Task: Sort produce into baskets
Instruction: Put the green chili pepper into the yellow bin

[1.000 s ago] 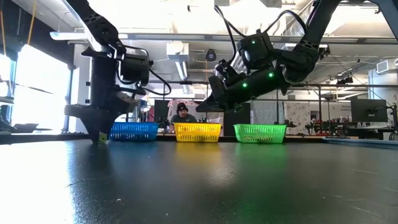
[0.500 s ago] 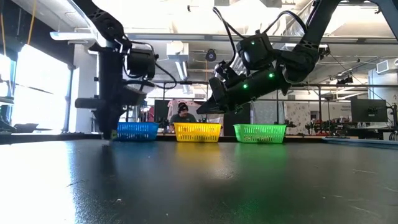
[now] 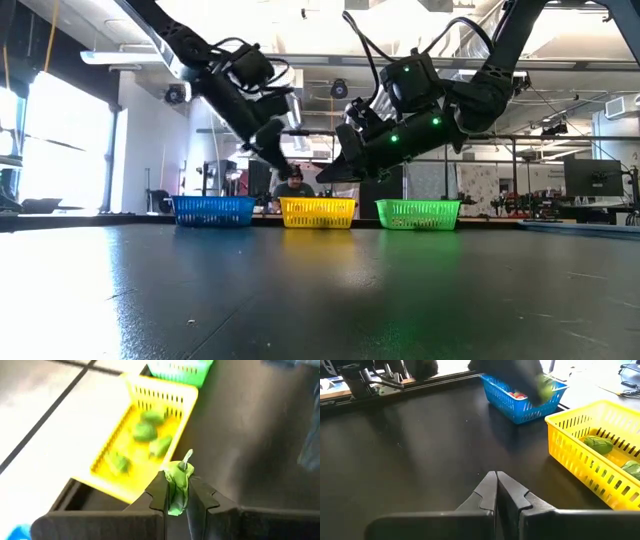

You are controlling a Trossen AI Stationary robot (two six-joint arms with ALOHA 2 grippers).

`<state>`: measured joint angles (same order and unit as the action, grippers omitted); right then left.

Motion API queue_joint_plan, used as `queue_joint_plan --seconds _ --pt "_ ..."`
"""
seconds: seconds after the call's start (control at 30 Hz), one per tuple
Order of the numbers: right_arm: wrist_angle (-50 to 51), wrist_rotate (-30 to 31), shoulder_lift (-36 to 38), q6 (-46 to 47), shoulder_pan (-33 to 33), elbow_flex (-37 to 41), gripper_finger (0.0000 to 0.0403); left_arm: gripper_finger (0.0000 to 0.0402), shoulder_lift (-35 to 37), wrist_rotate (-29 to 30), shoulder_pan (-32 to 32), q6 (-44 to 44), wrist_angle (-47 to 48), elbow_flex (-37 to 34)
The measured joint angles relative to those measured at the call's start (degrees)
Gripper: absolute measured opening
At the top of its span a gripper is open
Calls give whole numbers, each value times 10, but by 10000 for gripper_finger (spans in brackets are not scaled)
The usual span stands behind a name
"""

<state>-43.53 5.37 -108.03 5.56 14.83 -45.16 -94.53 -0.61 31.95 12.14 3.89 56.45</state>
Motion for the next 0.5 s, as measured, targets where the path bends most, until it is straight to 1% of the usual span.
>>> queue_joint_plan --seconds 0.07,0.3,0.4,0.5 --pt "2 0 0 0 0 0 0 20 -21 -9 6 3 -14 20" --pt "6 0 0 1 0 0 0 27 -117 -2 20 1 -7 97" --pt "9 0 0 4 0 0 0 36 -144 6 26 -1 -6 120" --pt "12 0 0 5 0 0 0 45 -156 13 31 -10 -5 133"
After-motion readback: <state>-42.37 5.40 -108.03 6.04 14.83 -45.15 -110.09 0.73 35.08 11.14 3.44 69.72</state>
